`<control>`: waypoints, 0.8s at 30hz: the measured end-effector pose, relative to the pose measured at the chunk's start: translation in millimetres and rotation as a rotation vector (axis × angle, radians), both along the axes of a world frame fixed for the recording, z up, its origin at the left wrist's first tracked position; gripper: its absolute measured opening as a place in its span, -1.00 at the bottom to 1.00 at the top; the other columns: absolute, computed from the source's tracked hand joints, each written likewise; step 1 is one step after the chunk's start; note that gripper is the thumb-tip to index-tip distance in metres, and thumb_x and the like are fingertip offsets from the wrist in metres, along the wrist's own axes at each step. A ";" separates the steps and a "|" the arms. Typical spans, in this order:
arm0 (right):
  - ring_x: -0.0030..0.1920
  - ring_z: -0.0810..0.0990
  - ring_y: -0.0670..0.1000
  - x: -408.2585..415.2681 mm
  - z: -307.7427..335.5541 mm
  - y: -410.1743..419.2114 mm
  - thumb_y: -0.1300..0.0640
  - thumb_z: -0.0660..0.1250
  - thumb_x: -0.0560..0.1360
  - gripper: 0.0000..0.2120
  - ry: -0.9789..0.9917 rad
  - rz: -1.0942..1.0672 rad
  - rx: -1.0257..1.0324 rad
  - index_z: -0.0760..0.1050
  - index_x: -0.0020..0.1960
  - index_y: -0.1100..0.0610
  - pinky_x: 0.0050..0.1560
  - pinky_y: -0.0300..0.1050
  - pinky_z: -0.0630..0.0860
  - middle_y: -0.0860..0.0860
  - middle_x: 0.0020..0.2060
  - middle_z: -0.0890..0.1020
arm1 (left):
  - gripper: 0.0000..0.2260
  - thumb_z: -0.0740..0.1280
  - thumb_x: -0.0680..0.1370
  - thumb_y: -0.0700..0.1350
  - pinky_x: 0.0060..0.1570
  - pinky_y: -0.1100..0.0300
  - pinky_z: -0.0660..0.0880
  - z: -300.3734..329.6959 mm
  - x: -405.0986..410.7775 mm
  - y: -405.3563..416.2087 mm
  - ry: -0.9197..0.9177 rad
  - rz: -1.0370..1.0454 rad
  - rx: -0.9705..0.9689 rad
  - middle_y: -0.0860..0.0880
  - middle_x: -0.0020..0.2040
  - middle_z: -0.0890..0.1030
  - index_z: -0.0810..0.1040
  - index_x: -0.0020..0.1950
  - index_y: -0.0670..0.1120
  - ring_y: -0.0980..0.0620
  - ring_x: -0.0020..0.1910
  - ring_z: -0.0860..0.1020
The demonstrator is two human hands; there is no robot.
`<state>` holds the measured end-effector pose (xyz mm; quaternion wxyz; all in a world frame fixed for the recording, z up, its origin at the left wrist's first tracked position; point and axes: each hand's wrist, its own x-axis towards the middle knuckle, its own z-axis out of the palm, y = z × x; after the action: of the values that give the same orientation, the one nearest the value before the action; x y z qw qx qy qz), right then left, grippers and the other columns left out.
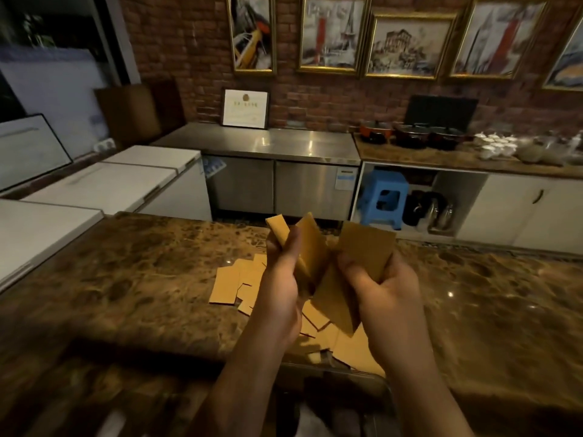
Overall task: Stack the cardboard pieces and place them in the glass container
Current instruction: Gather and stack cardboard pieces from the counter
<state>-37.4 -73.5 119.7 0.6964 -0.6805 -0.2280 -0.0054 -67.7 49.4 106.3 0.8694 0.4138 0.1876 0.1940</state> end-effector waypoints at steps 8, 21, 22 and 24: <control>0.14 0.59 0.02 30.7 -13.0 -2.0 -0.04 0.28 0.61 -0.86 0.425 0.115 0.019 0.55 0.13 -0.17 -0.07 -0.04 0.50 -0.05 0.13 0.65 | -0.60 0.33 0.48 0.18 -0.18 0.01 0.63 -25.1 7.7 8.2 0.016 -0.151 -0.066 -0.15 0.03 0.74 0.67 0.20 -0.01 -0.16 -0.03 0.71; 0.17 0.48 0.09 62.3 -31.8 14.2 -0.17 0.17 0.59 -0.80 0.373 0.065 -0.271 0.32 0.19 -0.18 0.06 0.12 0.52 0.02 0.22 0.48 | -0.61 0.17 0.57 0.27 -0.24 0.06 0.64 -29.1 37.1 3.4 0.075 -0.274 0.066 -0.11 0.06 0.74 0.72 0.09 0.13 -0.07 -0.04 0.73; 0.22 0.43 0.07 66.1 -34.9 18.0 -0.18 0.18 0.59 -0.81 0.336 0.037 -0.315 0.29 0.17 -0.20 0.15 0.14 0.49 0.00 0.24 0.43 | -0.61 0.17 0.58 0.25 -0.24 0.08 0.63 -32.0 40.5 3.8 0.069 -0.307 0.055 -0.11 0.07 0.74 0.72 0.10 0.11 -0.06 -0.03 0.73; 0.29 0.33 0.02 63.1 -47.6 23.7 -0.21 0.18 0.58 -0.73 0.252 -0.049 -0.403 0.26 0.25 -0.21 0.25 0.10 0.41 -0.04 0.32 0.32 | -0.59 0.14 0.61 0.23 -0.23 0.17 0.63 -42.3 45.9 0.2 0.050 -0.390 -0.012 -0.05 0.06 0.75 0.74 0.07 0.10 0.01 0.00 0.72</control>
<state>25.8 -49.7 72.1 0.5693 -0.8062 -0.1193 0.1084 -21.8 49.7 64.0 0.8881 0.4417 0.1267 0.0102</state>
